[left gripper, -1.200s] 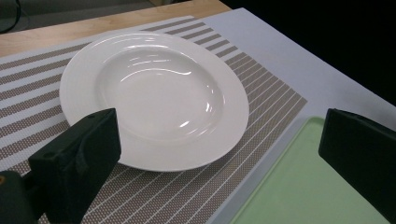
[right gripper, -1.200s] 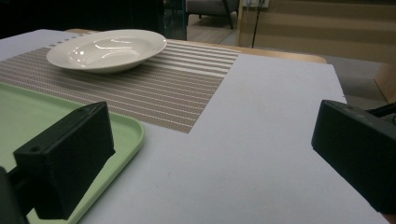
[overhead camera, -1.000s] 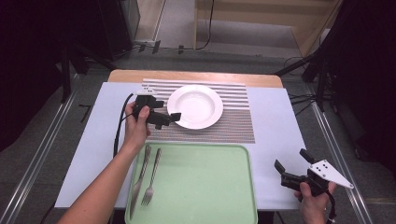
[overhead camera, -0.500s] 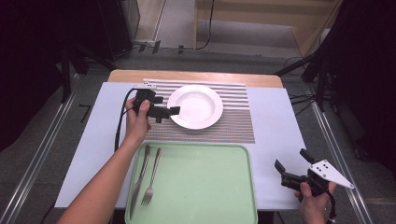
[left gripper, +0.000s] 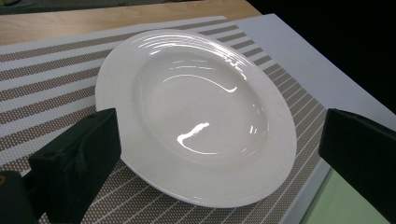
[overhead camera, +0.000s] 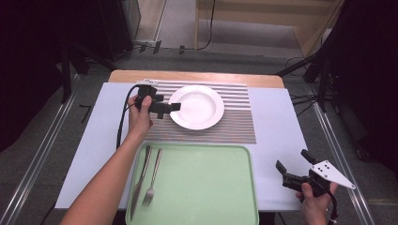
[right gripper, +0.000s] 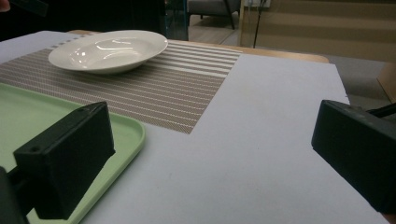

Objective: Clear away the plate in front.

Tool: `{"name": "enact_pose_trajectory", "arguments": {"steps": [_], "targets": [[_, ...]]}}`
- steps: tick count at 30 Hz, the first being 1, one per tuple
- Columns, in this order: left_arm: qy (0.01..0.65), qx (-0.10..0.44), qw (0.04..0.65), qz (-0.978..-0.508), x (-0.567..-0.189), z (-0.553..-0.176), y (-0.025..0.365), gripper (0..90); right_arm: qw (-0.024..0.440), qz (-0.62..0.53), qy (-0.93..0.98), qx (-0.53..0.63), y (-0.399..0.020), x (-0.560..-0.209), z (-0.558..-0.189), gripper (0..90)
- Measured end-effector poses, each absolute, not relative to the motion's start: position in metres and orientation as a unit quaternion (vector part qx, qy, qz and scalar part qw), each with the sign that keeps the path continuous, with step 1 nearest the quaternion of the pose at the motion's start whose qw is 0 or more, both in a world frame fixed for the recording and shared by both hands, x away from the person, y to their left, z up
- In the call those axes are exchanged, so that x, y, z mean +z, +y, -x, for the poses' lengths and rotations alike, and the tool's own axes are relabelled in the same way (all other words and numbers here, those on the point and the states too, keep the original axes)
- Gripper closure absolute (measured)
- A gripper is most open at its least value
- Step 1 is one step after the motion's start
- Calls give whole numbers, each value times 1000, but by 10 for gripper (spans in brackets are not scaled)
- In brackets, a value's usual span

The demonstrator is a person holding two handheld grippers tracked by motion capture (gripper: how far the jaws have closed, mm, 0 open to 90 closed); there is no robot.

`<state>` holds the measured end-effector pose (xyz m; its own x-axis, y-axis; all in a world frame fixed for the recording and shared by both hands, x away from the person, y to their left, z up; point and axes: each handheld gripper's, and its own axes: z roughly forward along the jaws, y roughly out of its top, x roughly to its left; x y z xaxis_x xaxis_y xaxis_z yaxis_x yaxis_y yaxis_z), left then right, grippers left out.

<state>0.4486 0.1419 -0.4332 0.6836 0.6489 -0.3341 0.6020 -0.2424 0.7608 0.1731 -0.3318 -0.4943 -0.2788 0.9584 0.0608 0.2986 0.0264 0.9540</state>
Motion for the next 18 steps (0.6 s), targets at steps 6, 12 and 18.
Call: {"name": "enact_pose_trajectory", "arguments": {"steps": [6, 12, 18], "targets": [[407, 19, 464, -787, -440, -457, 139, 0, 331, -502, 630, 491, -332, -495, -173, 0], [420, 9, 458, -784, -450, -464, 138, 0, 333, -499, 632, 490, -332, -495, -173, 0], [437, 3, 449, -779, -457, -471, 139, 0, 333, -499, 631, 492, -333, -495, -173, 0]]}}
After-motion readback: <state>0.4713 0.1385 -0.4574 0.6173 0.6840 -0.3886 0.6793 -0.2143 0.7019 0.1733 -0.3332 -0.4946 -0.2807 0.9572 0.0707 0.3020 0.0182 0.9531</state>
